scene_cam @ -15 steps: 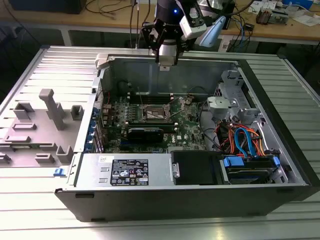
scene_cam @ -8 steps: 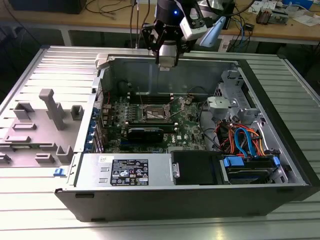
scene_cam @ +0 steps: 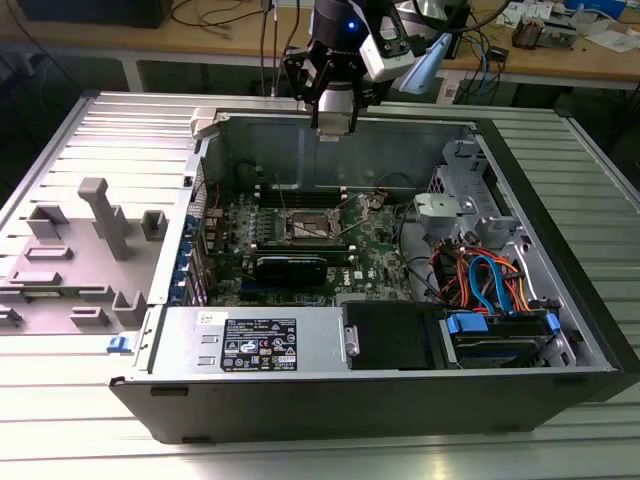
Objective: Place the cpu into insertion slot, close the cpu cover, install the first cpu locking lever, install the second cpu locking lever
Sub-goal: 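Place the cpu into insertion slot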
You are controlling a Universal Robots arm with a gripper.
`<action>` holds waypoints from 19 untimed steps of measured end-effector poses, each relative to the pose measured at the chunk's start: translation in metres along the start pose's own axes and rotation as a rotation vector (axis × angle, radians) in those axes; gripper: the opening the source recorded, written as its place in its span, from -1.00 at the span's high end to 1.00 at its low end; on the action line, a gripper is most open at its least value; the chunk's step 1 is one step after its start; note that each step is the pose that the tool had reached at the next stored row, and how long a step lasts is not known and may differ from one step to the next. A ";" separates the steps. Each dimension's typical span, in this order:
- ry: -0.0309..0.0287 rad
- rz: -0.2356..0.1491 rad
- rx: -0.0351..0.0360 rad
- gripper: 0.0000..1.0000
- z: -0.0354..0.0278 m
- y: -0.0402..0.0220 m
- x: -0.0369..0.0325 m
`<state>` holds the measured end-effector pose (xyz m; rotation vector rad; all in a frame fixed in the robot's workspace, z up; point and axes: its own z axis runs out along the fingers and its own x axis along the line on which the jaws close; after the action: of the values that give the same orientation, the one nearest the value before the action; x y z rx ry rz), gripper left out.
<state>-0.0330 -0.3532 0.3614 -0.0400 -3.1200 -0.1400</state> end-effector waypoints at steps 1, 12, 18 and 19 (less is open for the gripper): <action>0.0000 0.000 0.0000 -0.08 0.0000 0.0000 0.0000; -0.0027 0.030 0.0004 -0.08 0.0000 -0.0030 -0.0003; -0.0108 0.119 0.0002 -0.08 0.0010 -0.0030 -0.0005; -0.0129 0.143 0.0000 -0.08 0.0014 -0.0030 -0.0005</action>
<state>-0.0326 -0.3561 0.3597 -0.2635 -3.1157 -0.1377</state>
